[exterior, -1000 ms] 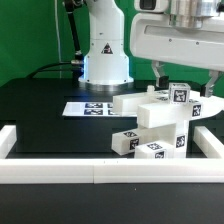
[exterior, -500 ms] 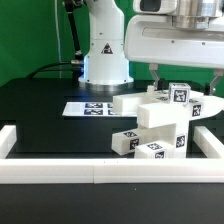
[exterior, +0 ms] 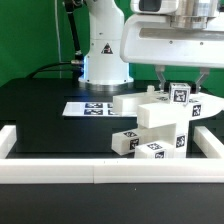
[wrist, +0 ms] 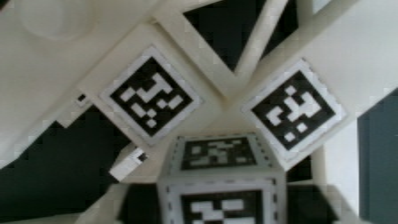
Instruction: Assemble chair
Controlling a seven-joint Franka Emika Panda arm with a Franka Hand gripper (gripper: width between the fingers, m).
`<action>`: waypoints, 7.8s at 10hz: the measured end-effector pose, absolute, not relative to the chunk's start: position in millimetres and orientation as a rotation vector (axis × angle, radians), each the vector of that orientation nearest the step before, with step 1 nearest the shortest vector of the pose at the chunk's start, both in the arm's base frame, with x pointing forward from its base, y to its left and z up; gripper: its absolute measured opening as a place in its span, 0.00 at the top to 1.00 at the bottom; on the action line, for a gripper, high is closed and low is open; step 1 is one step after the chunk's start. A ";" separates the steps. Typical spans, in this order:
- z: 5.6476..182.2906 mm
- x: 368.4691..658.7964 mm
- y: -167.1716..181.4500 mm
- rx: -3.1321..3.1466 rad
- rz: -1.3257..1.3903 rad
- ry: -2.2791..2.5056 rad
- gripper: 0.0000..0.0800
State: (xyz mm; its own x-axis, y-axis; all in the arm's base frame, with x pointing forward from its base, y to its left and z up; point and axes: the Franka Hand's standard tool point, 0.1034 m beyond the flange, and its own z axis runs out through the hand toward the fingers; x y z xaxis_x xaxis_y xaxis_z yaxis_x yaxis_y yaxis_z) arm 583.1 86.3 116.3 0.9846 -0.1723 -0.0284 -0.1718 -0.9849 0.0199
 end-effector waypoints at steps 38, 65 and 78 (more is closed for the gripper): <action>117.0 585.7 87.5 2.944 -0.016 -1.043 0.19; 125.9 585.7 87.6 2.843 -0.004 -1.321 0.20; 160.2 543.0 99.7 3.105 0.088 -0.905 0.19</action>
Offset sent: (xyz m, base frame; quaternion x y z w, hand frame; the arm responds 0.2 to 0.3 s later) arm 0.0000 0.0000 0.0000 0.0000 0.0000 0.0650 0.9979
